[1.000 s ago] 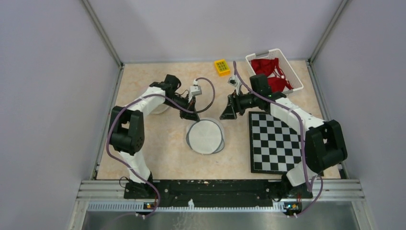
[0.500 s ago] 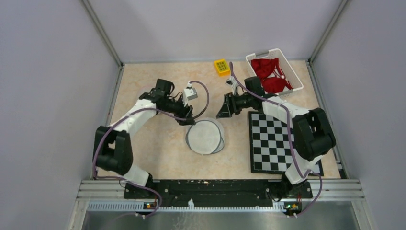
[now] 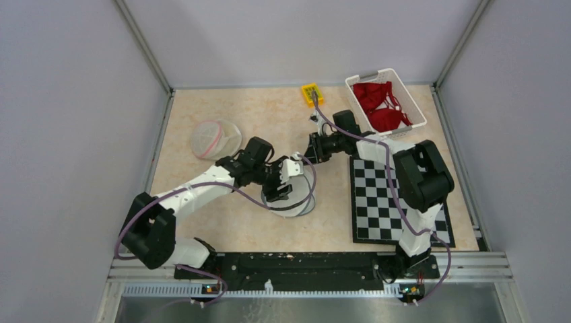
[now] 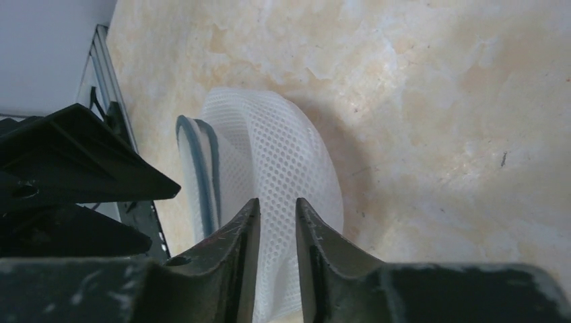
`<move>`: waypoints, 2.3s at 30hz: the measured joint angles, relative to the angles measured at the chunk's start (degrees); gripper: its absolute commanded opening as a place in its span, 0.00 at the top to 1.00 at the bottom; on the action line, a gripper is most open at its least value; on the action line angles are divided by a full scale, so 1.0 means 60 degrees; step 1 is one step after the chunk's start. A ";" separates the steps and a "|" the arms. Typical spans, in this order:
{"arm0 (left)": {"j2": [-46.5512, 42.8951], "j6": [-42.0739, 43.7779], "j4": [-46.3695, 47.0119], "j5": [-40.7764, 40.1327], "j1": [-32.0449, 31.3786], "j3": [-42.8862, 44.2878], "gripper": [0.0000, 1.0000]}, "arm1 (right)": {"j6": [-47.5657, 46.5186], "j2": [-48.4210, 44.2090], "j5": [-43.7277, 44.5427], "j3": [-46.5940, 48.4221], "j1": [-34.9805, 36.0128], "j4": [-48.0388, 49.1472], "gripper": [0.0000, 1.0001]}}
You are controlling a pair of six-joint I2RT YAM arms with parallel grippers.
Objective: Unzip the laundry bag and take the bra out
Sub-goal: Close the laundry bag at the center of the board, then move the laundry bag to the center of the board.
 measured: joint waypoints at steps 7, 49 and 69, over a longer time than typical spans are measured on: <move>0.1475 -0.0484 0.1086 -0.0856 -0.0237 0.0076 0.28 | -0.0244 0.0816 0.0426 0.0171 0.0313 0.0113 0.95; 0.3311 0.2320 -0.2120 -0.1304 0.1745 0.1275 0.24 | -0.1133 -0.2965 0.0823 0.0091 -0.1013 -0.1763 0.36; 0.9766 -0.0084 -0.0492 -0.1184 0.0754 1.0156 0.23 | -0.0546 -0.4601 0.0095 -0.0849 -0.4007 -0.1654 0.35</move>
